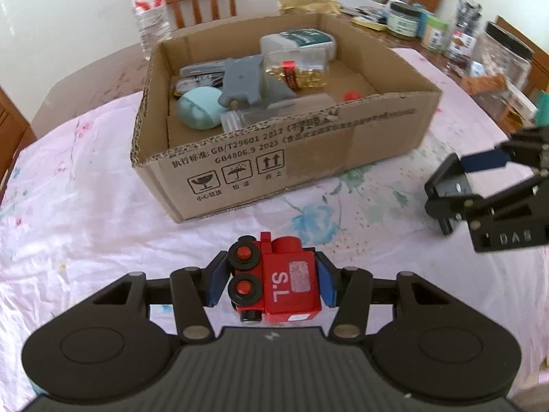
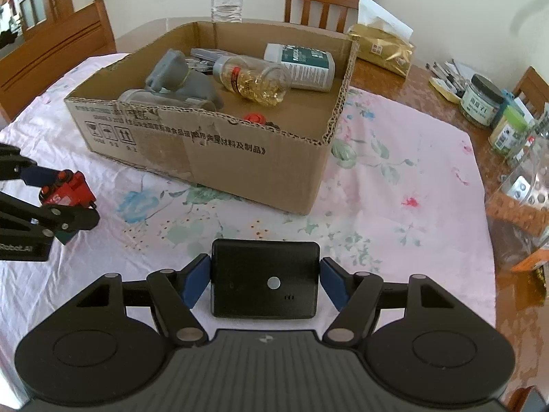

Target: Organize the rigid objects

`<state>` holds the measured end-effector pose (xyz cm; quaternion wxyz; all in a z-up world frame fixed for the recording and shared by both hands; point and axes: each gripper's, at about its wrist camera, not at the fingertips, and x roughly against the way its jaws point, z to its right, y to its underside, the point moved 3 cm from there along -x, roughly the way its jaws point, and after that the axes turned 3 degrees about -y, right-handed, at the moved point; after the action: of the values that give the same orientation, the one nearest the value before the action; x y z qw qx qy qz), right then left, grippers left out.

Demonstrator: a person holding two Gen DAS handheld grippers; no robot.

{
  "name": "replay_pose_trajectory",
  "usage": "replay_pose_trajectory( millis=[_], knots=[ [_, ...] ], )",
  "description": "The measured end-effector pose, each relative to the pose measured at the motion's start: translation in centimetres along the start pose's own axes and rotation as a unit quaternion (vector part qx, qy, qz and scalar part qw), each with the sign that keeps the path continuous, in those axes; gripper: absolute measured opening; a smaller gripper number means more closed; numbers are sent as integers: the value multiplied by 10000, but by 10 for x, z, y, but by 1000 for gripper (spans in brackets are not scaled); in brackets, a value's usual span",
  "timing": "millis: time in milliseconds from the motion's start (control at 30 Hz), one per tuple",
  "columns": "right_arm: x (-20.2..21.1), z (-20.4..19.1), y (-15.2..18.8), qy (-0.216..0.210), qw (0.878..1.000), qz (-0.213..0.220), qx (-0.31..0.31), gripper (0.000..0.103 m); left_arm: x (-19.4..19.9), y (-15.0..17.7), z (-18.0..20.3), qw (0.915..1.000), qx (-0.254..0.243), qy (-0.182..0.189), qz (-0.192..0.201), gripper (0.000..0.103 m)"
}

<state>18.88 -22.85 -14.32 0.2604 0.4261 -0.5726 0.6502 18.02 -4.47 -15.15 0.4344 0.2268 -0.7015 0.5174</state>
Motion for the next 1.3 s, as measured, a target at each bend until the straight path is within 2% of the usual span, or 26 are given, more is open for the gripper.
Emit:
replay_pose_trajectory(
  millis=[200, 267, 367, 500, 700, 800, 967, 1133, 1233, 1300],
  knots=[
    [19, 4, -6, -184, 9998, -34, 100, 72, 19, -3, -4, 9998, -85, 169, 42, 52],
    [26, 5, -10, -257, 9996, -31, 146, 54, 24, -5, -6, 9998, -78, 176, 99, 52],
    [33, 7, -17, -273, 9995, -11, 176, 53, 29, -8, -8, 9996, -107, 187, 187, 52],
    [30, 6, -16, -286, 9990, -48, 348, 60, 30, -9, -10, 9994, -127, 201, 251, 52],
    [8, 15, -15, -317, 9966, 61, 759, 76, 30, -5, -10, 9994, -141, 239, 218, 52],
    [-8, 23, -22, -483, 9951, 37, 856, 78, 30, -3, -8, 9995, -170, 216, 171, 52],
    [-34, 34, -25, -995, 9913, -461, 734, 84, 31, 0, -4, 9996, -147, 203, 125, 52],
    [-23, 24, -8, -1199, 9861, -758, 865, 88, 32, 3, -1, 9995, -150, 220, 155, 52],
    [-20, 10, 1, -939, 9866, -744, 1109, 88, 31, 3, -1, 9995, -129, 244, 141, 52],
    [-22, 5, 1, -764, 9895, -674, 1029, 88, 30, 3, 0, 9995, -132, 243, 135, 52]
  ],
)
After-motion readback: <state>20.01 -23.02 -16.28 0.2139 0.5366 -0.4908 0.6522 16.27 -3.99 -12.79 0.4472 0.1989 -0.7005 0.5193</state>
